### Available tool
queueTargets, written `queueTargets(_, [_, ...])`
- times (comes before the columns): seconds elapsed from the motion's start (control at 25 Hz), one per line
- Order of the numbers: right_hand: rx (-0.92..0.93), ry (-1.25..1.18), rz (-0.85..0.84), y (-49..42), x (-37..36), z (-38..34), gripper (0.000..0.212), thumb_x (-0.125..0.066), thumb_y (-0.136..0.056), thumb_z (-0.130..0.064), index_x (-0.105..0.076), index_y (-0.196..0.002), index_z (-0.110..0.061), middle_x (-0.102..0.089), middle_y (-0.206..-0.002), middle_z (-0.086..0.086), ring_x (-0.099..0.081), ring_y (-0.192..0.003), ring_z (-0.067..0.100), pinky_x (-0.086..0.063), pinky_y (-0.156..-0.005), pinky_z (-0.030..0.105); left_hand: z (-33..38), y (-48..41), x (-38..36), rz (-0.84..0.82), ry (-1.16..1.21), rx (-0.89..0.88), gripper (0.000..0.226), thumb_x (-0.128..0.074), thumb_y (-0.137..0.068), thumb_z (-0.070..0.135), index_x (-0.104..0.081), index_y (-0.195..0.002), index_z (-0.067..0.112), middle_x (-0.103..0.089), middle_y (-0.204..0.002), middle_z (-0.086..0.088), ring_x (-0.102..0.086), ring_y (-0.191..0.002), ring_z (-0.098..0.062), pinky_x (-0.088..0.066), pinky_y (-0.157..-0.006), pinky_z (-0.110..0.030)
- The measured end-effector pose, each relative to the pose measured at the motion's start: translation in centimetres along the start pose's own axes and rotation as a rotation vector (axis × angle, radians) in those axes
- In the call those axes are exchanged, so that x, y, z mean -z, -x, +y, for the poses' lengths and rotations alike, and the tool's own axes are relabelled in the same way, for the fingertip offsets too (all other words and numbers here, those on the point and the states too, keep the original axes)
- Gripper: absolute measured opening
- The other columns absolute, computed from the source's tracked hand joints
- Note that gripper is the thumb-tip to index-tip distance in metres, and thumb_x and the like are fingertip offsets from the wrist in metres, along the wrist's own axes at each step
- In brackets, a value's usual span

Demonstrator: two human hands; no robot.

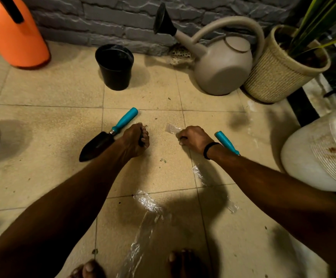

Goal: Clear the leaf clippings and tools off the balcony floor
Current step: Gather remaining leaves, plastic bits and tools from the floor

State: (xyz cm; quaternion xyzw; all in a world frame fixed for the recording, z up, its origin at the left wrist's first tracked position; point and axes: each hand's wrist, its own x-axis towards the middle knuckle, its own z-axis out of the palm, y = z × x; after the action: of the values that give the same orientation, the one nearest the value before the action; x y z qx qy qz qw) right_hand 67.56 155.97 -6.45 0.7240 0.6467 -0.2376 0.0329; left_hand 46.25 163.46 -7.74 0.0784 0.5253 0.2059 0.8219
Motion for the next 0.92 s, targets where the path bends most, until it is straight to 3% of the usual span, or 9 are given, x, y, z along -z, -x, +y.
queueTargets(0.16, [0.074, 0.069, 0.032, -0.3, -0.3, -0.4, 0.018, -0.058, -0.093, -0.02, -0.071, -0.102, -0.014, -0.06, -0.095, 0.0, -0.06, -0.097, 0.021, -0.035, -0.075, 0.022, -0.2, -0.2, -0.2, 0.033, -0.04, -0.016, 0.041, -0.032, -0.107, 0.038, -0.044, -0.071, 0.022, -0.039, -0.052, 0.006, -0.033, -0.041, -0.006, -0.027, -0.034, -0.015])
queueTargets(0.32, [0.135, -0.213, 0.046, -0.4, 1.6, -4.3, 0.016, -0.068, -0.087, -0.028, -0.077, -0.096, -0.018, -0.072, -0.094, -0.008, -0.062, -0.086, 0.003, -0.048, -0.077, 0.018, -0.1, 0.4, -0.1, 0.039, -0.065, -0.065, 0.042, -0.033, -0.107, 0.038, -0.052, -0.077, 0.017, -0.049, -0.064, 0.001, -0.044, -0.055, -0.009, -0.041, -0.049, -0.02])
queueTargets(0.44, [0.252, -0.191, -0.002, -0.6, 2.5, -8.1, 0.013, -0.072, -0.084, -0.034, -0.075, -0.086, -0.022, -0.071, -0.083, -0.01, -0.061, -0.078, 0.002, -0.043, -0.066, 0.015, -0.1, 0.5, 0.0, 0.018, -0.079, -0.062, 0.038, -0.035, -0.105, 0.041, -0.055, -0.086, 0.015, -0.056, -0.069, -0.001, -0.052, -0.058, -0.012, -0.045, -0.056, -0.025])
queueTargets(0.52, [0.252, -0.196, -0.027, -0.9, 2.6, -9.5, 0.012, -0.07, -0.085, -0.033, -0.074, -0.083, -0.022, -0.07, -0.079, -0.01, -0.062, -0.077, 0.004, -0.044, -0.066, 0.017, -0.2, 0.7, 0.1, 0.025, -0.113, -0.041, 0.037, -0.037, -0.104, 0.042, -0.055, -0.089, 0.014, -0.058, -0.065, -0.001, -0.053, -0.055, -0.012, -0.046, -0.054, -0.025])
queueTargets(0.76, [0.135, -0.494, -0.065, 0.3, 1.8, -7.5, 0.011, -0.08, -0.078, -0.029, -0.073, -0.082, -0.023, -0.072, -0.08, -0.008, -0.064, -0.071, -0.001, -0.053, -0.066, 0.018, -0.3, 1.4, 1.4, 0.023, -0.125, 0.029, 0.037, -0.037, -0.101, 0.027, -0.046, -0.065, 0.023, -0.041, -0.051, 0.007, -0.034, -0.043, -0.005, -0.028, -0.033, -0.014])
queueTargets(0.92, [0.03, -0.415, -0.132, 2.6, -1.0, -4.4, 0.019, -0.084, -0.073, -0.026, -0.068, -0.08, -0.021, -0.069, -0.08, -0.01, -0.065, -0.079, 0.004, -0.052, -0.074, 0.022, -0.7, 2.0, 2.0, 0.043, -0.113, 0.026, 0.038, -0.038, -0.099, 0.022, -0.041, -0.062, 0.026, -0.036, -0.049, 0.009, -0.029, -0.039, -0.005, -0.022, -0.032, -0.015])
